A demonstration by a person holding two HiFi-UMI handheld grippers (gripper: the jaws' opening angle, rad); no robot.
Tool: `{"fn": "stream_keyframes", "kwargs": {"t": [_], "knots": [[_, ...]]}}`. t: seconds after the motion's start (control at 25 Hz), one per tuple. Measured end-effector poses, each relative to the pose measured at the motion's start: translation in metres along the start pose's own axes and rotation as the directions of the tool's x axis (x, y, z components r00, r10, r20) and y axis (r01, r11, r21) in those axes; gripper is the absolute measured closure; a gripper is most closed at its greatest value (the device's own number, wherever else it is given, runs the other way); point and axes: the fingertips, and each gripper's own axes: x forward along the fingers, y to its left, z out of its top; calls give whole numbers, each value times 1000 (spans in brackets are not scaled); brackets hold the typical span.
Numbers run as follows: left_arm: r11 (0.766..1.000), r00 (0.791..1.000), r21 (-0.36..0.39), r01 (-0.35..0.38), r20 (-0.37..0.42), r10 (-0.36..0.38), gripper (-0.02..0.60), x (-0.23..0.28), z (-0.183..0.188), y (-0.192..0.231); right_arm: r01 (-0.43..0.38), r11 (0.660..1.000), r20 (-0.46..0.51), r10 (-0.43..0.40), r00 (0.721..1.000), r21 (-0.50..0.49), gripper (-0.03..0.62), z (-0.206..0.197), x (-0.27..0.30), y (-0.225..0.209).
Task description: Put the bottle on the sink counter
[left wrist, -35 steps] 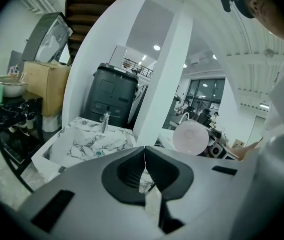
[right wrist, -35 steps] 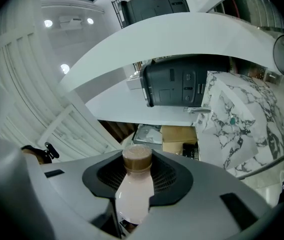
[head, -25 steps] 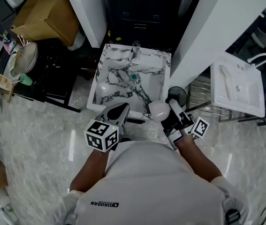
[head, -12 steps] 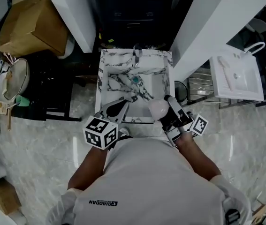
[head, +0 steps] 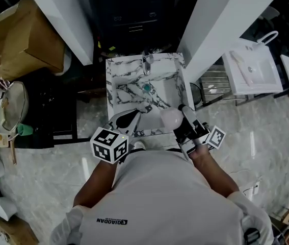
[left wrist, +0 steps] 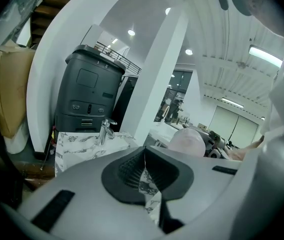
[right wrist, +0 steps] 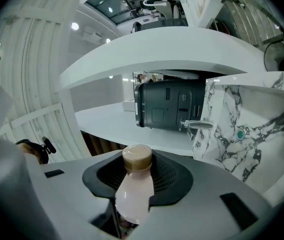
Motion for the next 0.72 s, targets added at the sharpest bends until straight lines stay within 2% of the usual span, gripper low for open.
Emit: {"fn": "stream_keyframes", "kwargs": {"t": [0.48,0.72], "knots": [[995,995,33,93,-46,-92,566,-1,-3,8,39,997,79,-34,996,-61,442,-8,-4,6],[994,994,30,101,-37,-100,566,3,-4,9,61,994,86,-53,995,-93,442,-4,-6,5]]}}
